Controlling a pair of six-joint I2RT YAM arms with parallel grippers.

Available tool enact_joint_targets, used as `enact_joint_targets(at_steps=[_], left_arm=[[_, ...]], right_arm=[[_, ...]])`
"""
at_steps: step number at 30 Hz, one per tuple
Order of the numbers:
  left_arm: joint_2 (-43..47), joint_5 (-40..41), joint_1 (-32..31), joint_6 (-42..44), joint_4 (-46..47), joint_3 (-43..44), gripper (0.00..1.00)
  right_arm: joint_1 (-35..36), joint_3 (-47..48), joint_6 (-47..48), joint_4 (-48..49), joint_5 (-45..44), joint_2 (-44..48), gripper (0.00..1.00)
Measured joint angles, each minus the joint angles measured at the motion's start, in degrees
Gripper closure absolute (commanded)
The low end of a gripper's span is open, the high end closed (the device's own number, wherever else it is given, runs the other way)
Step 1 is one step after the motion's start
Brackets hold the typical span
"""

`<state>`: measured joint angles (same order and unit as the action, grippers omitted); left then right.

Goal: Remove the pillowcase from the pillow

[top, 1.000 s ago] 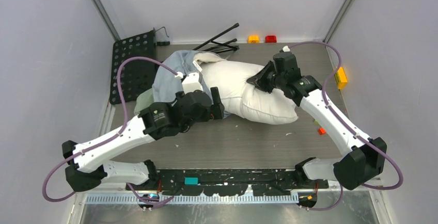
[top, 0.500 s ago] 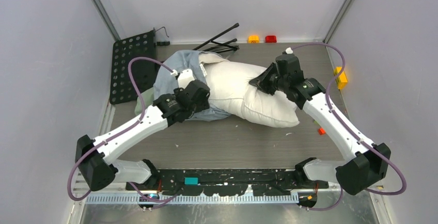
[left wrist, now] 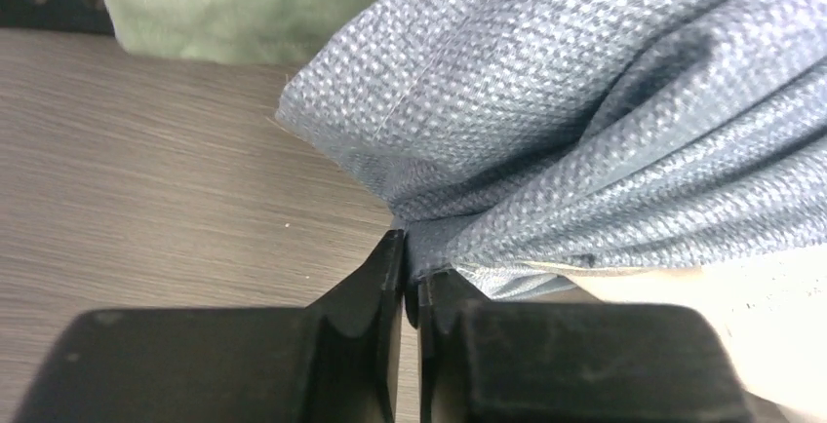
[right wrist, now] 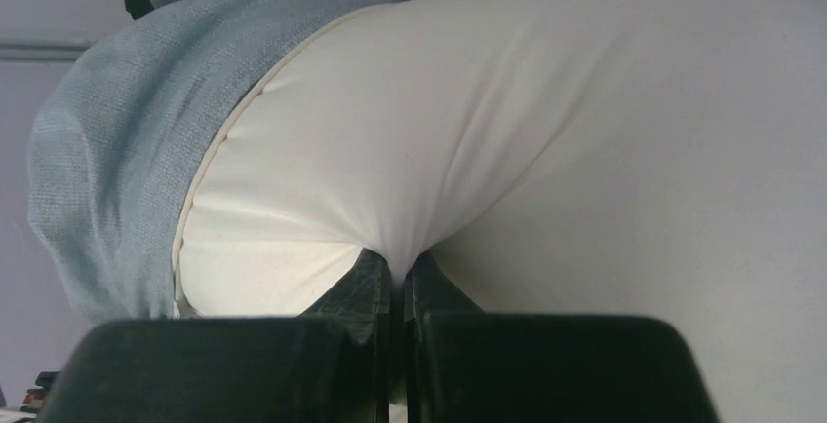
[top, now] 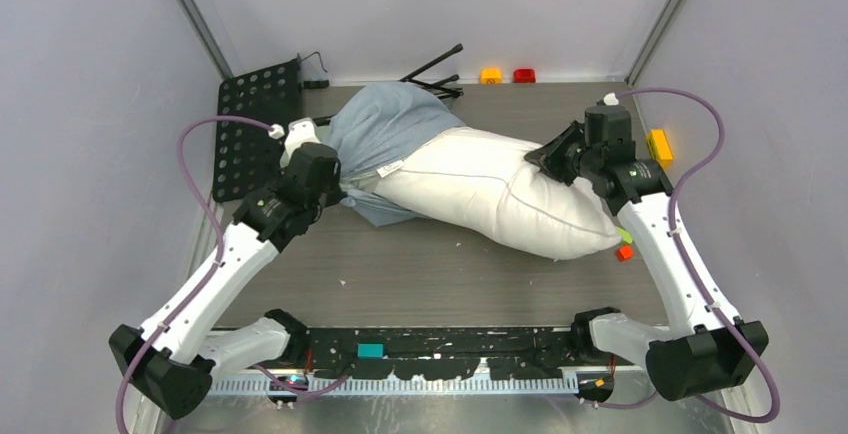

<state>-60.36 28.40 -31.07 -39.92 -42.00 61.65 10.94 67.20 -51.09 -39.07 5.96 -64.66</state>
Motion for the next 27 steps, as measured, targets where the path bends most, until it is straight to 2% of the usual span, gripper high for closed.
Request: enact_joint_targets(at_steps=[1,2,3,4,5,6,8,11,15,17,21,24,27], left_arm=[[0.9,-0.3,0.3,1.0,0.1,0.0,0.99],[1.6,-0.8,0.5,2.1,0.2,0.0,1.00],[2.3,-1.2,0.5,3.3,0.2,0.1,1.00],[2.8,-1.4,0.7,4.4,0.1,0.2,1.00],[3.2,-1.6,0.9,5.3,0.2,0.3,1.00],[3.6,-1.8,1.2,6.3,0.0,0.5,1.00],[4.4,-2.1,1.9,8.1,-0.3,1.3,1.00],[4.7,-5.4,2.9,10.5,-1.9,4.6,1.00],[2.6,-12.0,3.0,11.9,-3.4,11.2,1.00],[1.5,-14.8,3.1,11.9,-3.7,13.7,1.00],[1.4,-18.7,3.1,11.4,-4.0,15.0,1.00],[1.4,-20.7,3.1,10.9,-4.2,15.2,1.00],[1.4,-21.9,3.1,10.5,-4.8,15.3,1.00]], right_arm=[[-0.6,0.1,0.5,-0.1,0.7,0.0,0.98],[-1.1,0.3,1.3,-0.2,1.7,-0.2,0.90],[-1.5,0.9,2.2,-0.6,3.0,-0.7,0.78],[-1.7,2.1,3.4,-1.3,4.5,-1.7,0.58],[-2.0,3.6,4.8,-2.1,6.1,-3.1,0.44],[-2.2,5.2,5.9,-2.5,7.0,-4.5,0.34],[-3.7,10.9,10.7,-3.4,9.5,-8.9,0.20],[-4.6,16.3,16.9,-3.2,12.3,-11.8,0.14],[-1.7,20.3,21.9,-5.9,11.5,-11.7,0.13],[2.6,24.1,24.4,-8.4,9.4,-12.3,0.13],[17.6,31.7,29.9,-9.9,4.0,-14.3,0.12],[27.2,33.0,33.6,-9.9,0.9,-15.3,0.12],[33.2,32.1,36.2,-9.8,-2.7,-16.2,0.12]])
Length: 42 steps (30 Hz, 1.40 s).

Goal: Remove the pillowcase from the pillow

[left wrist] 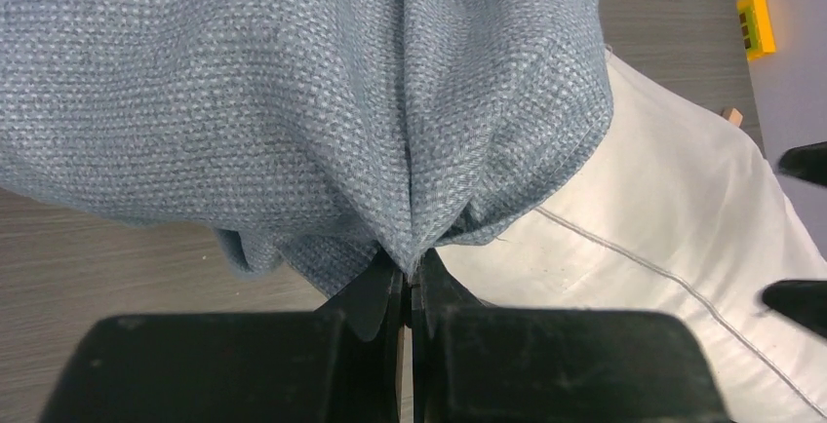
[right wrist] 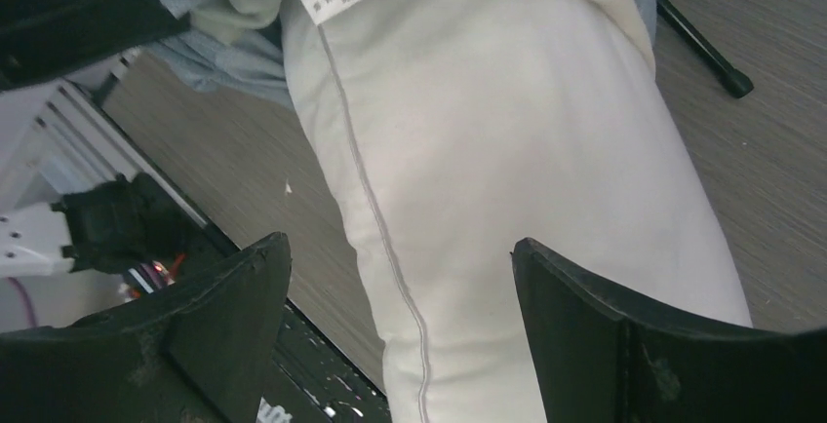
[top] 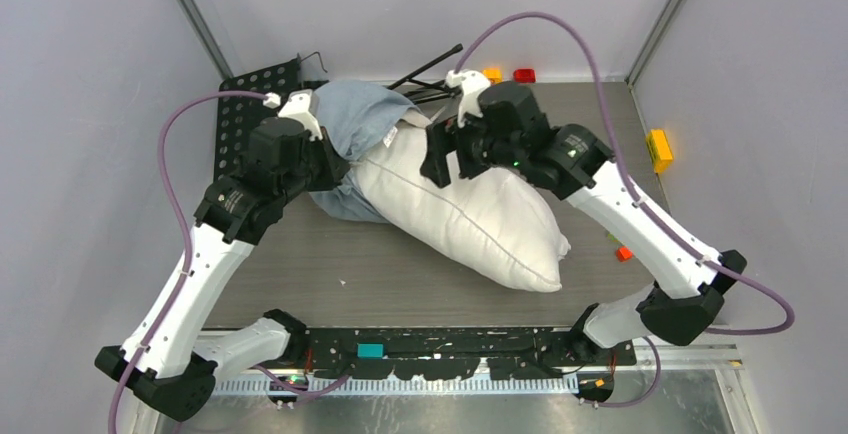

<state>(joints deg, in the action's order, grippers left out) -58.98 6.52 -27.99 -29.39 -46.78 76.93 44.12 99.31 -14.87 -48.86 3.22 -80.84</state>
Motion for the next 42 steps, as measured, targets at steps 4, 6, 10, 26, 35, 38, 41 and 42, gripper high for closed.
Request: enact_joint_targets(at_steps=[4,6,10,26,35,38,41,42], left_arm=[[0.0,-0.6,0.0,0.0,-0.7,0.1,1.00],[-0.2,-0.5,0.0,0.1,-0.8,0.1,1.00],[-2.4,0.5,0.0,1.2,-2.4,2.1,0.84],[-11.7,2.8,-3.8,12.1,-10.4,9.0,0.05],[-19.2,11.8,-4.9,14.2,-13.4,10.7,0.61],[-18.5,12.4,-1.1,14.1,-12.1,8.4,0.76],[-16.4,11.8,0.6,13.3,-9.3,5.8,0.83],[-15.5,11.2,0.9,13.1,-8.3,5.0,0.85]], right_arm=[[6.7,-3.3,2.5,0.4,-7.2,-1.9,0.12],[9.0,-4.9,3.5,0.3,-10.8,-3.8,0.12],[12.2,-8.3,4.9,0.5,-17.4,-7.6,0.33],[13.5,-26.8,-0.1,13.5,-22.0,4.6,1.00],[13.6,-30.8,-2.4,17.0,-26.6,7.6,1.00],[13.1,-33.5,-4.0,18.0,-29.8,11.6,1.00],[9.9,-36.1,-6.8,17.8,-30.4,16.0,1.00],[8.1,-36.8,-7.8,17.8,-30.2,17.2,1.00]])
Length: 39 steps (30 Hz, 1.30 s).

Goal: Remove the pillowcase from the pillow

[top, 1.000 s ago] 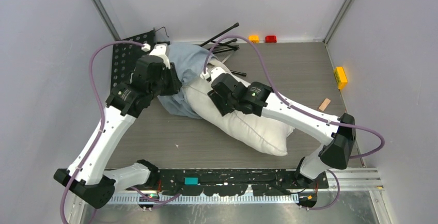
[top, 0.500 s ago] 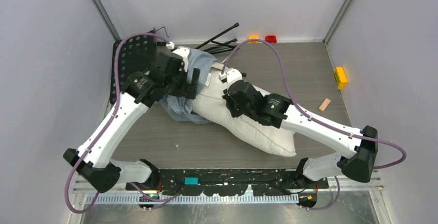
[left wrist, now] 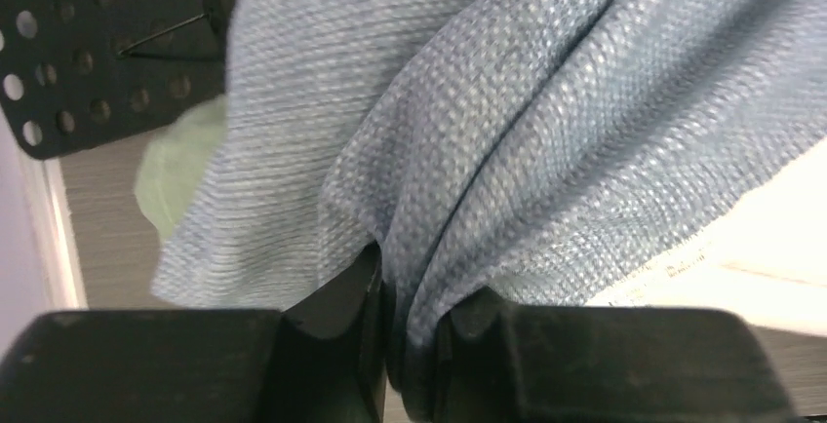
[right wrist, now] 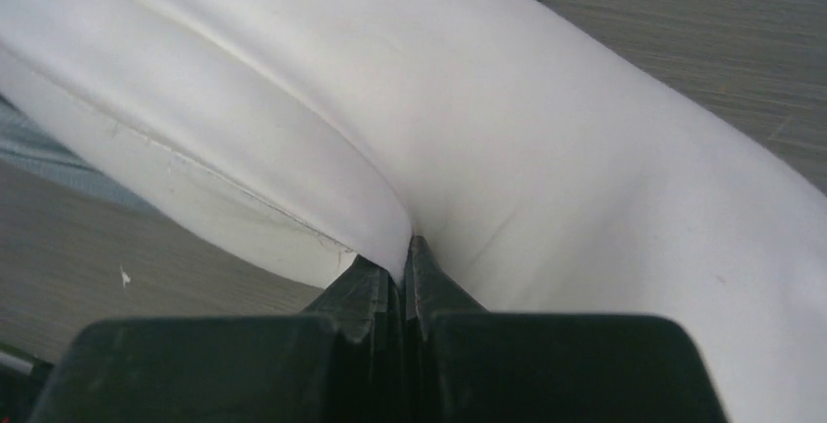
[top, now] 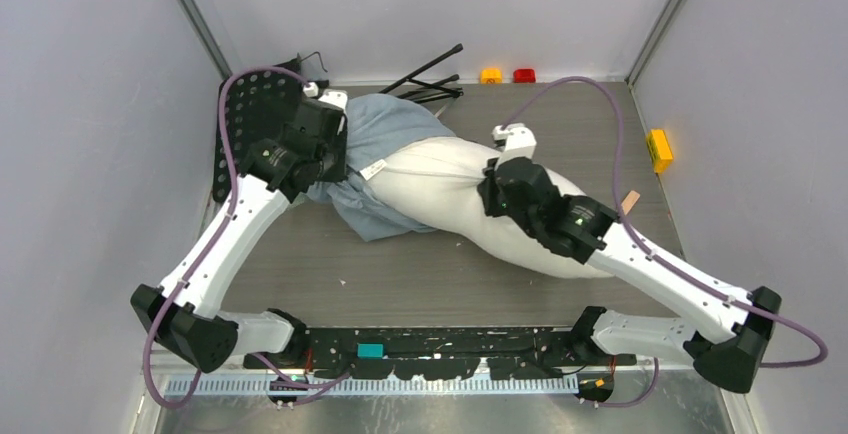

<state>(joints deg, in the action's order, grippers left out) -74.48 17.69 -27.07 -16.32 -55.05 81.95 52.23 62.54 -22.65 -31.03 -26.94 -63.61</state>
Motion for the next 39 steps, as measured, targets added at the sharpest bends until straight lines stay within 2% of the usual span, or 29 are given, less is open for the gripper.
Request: enact_joint_targets(at_steps=[5,9,16,26,39], left_arm=[[2.5,-3.3,1.3,-0.6,3.2,-0.9,0.88],[2.6,-4.7,2.1,-1.2,4.4,-1.2,0.88],[3.5,-6.4,2.1,-1.3,5.5,-3.1,0.88],[5.1,-6.8,2.5,-1.4,6.9,-5.8,0.87],[5.2,-7.3,2.5,-1.4,7.8,-7.0,0.87]], right_arm=[[-7.7,-2.5,-2.5,-0.9,1.2,5.8,1.00],[-10.0,-2.4,-2.7,-1.9,1.7,7.9,1.00],[-10.9,-2.2,-4.6,-3.9,0.5,8.7,1.00],[-11.4,-4.2,-4.7,-5.5,-3.2,20.1,1.00],[-11.6,-7.1,-4.7,-6.0,-9.5,28.3,1.00]])
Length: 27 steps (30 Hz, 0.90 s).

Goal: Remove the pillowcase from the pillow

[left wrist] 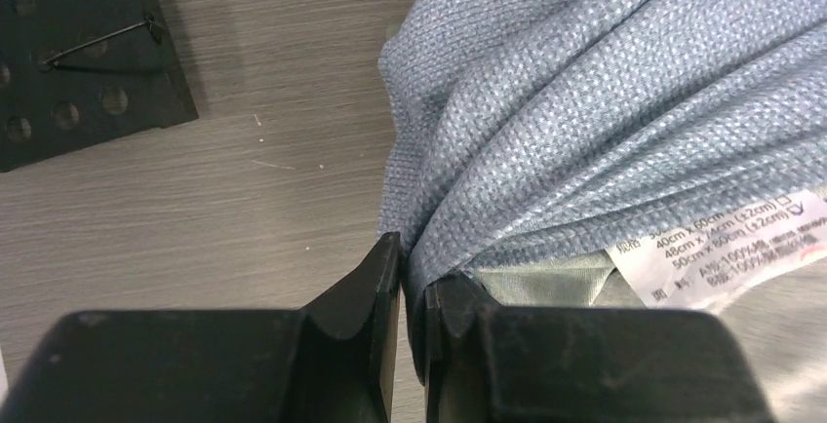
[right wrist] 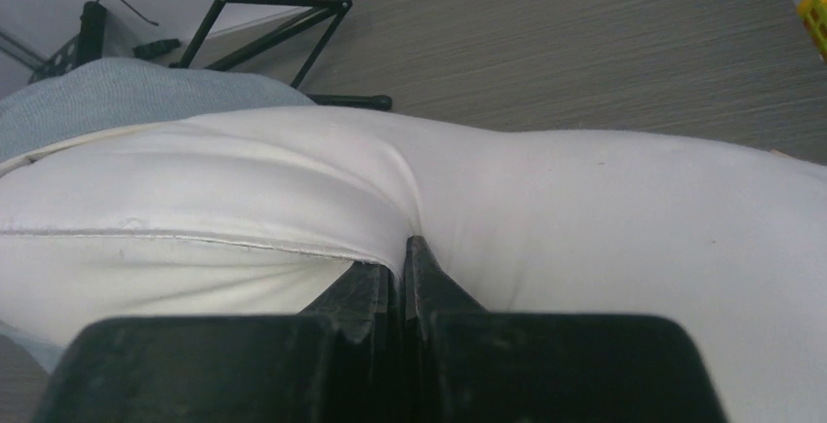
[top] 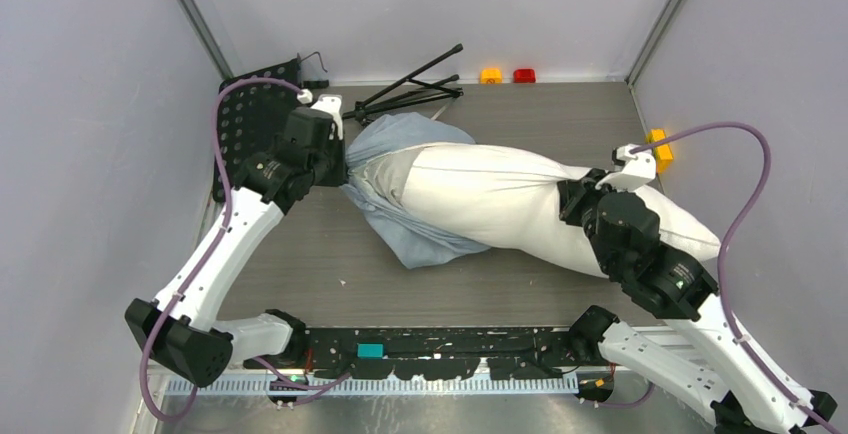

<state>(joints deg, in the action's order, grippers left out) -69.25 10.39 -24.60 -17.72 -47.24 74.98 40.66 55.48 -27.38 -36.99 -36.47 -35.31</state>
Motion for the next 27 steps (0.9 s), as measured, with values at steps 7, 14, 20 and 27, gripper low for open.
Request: enact_joint_targets(at_steps=[7,14,20,27], left_arm=[[-1.2,0.0,0.6,0.0,0.3,-0.8,0.87],[-3.8,1.7,1.5,0.2,0.5,-3.0,0.88],[-7.6,3.7,1.8,0.2,0.6,-3.4,0.90],[-7.9,7.8,3.3,0.5,0.1,-3.8,0.90]], right_arm=[[-0.4,-0.8,1.5,0.9,-6.3,4.8,1.00],[-1.0,-1.1,4.8,2.3,-12.0,8.0,1.00],[-1.2,-1.6,6.3,4.1,-14.8,8.4,1.00],[-1.2,-1.8,8.5,7.6,-20.7,8.5,1.00]])
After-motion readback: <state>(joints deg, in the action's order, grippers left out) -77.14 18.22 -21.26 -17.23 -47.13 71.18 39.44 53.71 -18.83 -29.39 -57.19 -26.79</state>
